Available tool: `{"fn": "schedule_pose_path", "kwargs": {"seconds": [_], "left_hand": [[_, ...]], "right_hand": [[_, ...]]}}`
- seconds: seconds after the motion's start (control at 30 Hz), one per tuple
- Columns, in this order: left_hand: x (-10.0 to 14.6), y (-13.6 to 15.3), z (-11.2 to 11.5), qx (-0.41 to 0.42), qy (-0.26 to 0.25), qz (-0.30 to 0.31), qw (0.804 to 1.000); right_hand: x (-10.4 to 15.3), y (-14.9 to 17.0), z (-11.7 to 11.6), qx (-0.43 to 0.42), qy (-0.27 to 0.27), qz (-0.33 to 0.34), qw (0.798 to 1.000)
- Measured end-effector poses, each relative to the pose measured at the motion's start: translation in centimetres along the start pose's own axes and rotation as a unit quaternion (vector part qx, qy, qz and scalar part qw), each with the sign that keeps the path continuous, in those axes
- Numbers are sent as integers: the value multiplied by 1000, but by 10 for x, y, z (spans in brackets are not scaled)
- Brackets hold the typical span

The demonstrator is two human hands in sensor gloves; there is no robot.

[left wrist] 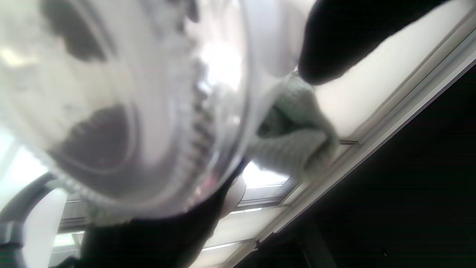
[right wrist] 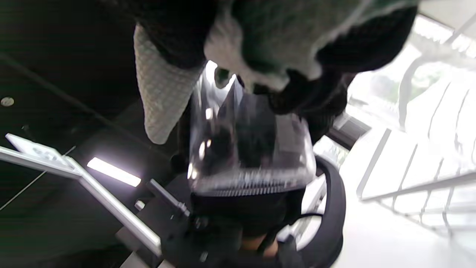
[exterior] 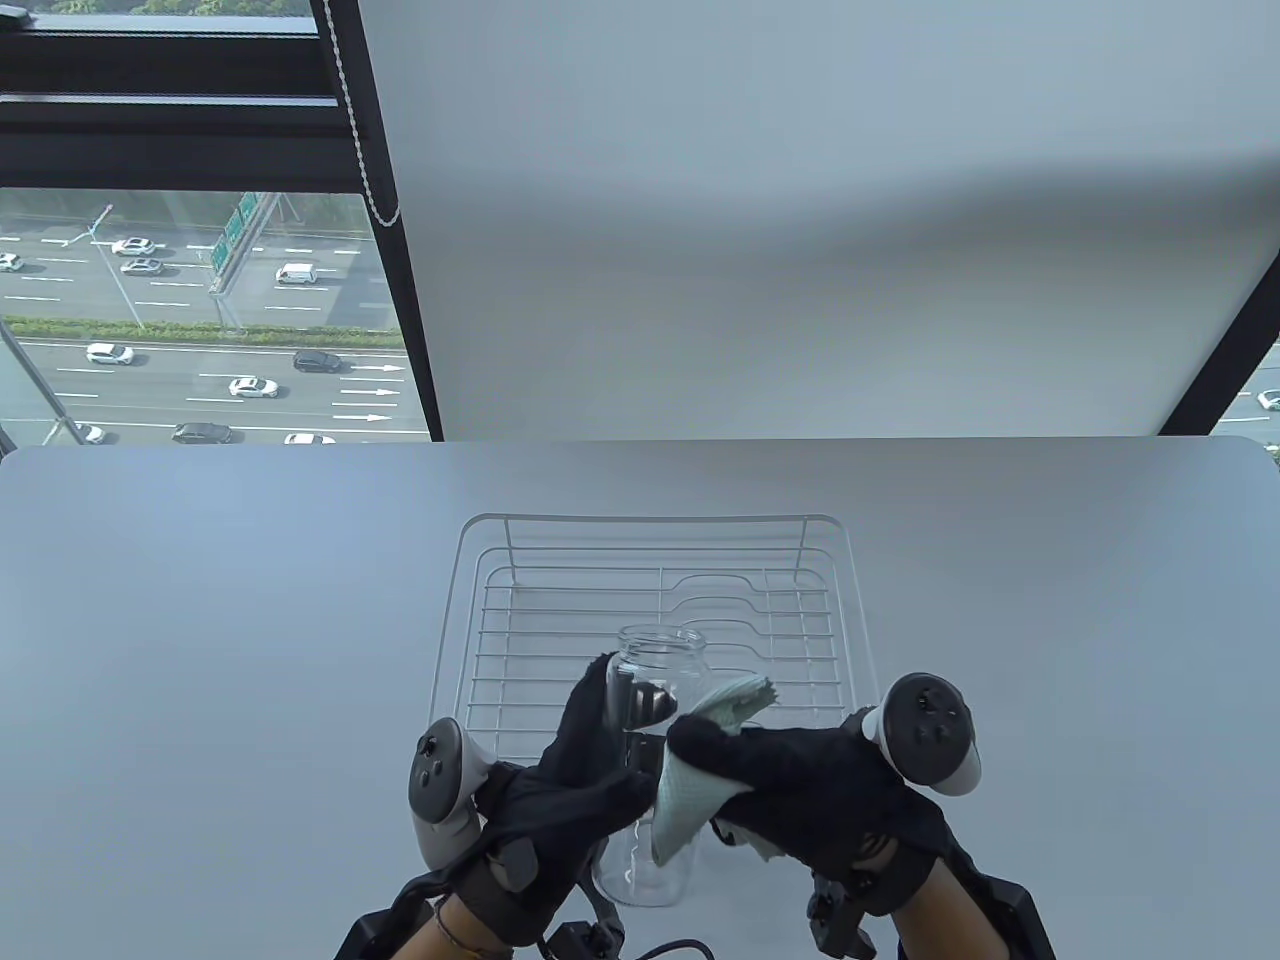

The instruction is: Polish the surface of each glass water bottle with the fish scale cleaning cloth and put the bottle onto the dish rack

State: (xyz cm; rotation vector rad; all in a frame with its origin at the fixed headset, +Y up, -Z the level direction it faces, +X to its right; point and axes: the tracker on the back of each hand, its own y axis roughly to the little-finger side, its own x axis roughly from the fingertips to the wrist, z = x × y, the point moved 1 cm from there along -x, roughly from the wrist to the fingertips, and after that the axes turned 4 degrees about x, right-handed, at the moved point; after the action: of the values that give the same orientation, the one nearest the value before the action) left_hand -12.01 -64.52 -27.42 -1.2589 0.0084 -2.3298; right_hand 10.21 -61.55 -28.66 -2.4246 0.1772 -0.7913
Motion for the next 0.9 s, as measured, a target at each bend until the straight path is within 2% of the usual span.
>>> {"fn": "schedule_pose_path", "kwargs": {"seconds": [0.03,0.07,0.1,0.17,0.27,0.3,0.33,0.4,0.43,0.47,0.5,0.57,0.63,0.67,0.7,0.73,0.8,0.83,0.9], "left_hand": [[1,0,-3,5,-18,9,1000],[1,0,-4,8,-29,11,999],[2,0,-4,7,-28,12,1000],[2,1,-3,1,-27,7,1000],[1,4,1,-9,-20,2,1000],[2,6,3,-10,-17,1,1000],[2,7,3,-5,-27,7,1000],[3,8,2,3,-36,12,999],[2,7,0,4,-38,18,999],[2,6,0,3,-37,19,999],[3,6,0,-4,-35,16,999],[4,6,0,-6,-41,15,999],[3,6,0,-8,-33,7,999],[3,6,1,-7,-29,8,1000],[3,7,1,-7,-30,9,999],[3,7,2,-6,-30,9,999],[3,7,-2,-2,-38,14,999],[3,7,-4,6,-48,16,999],[4,5,-6,3,-48,19,999]], "right_hand": [[-2,2,-5,-11,-56,-11,998],[-3,2,-9,-25,-84,-13,996],[-4,1,-8,-27,-79,-2,997],[-2,0,-2,-10,-25,5,1000],[8,0,10,32,145,-8,989],[9,0,11,40,169,-13,985],[7,0,9,45,144,-10,989],[2,1,3,2,49,-1,999],[-2,2,-4,-28,-45,-4,999],[-2,2,-8,-40,-83,-13,996],[-4,3,-10,-46,-88,-5,995],[-4,1,-5,-20,-51,5,999],[2,-1,3,20,48,-1,999],[5,-1,7,35,115,-2,993],[8,0,8,38,157,-6,987],[7,0,7,38,162,-3,986],[2,0,2,26,79,5,996],[-3,1,-5,7,1,5,1000],[-7,2,-13,-23,-79,-3,997]]}}
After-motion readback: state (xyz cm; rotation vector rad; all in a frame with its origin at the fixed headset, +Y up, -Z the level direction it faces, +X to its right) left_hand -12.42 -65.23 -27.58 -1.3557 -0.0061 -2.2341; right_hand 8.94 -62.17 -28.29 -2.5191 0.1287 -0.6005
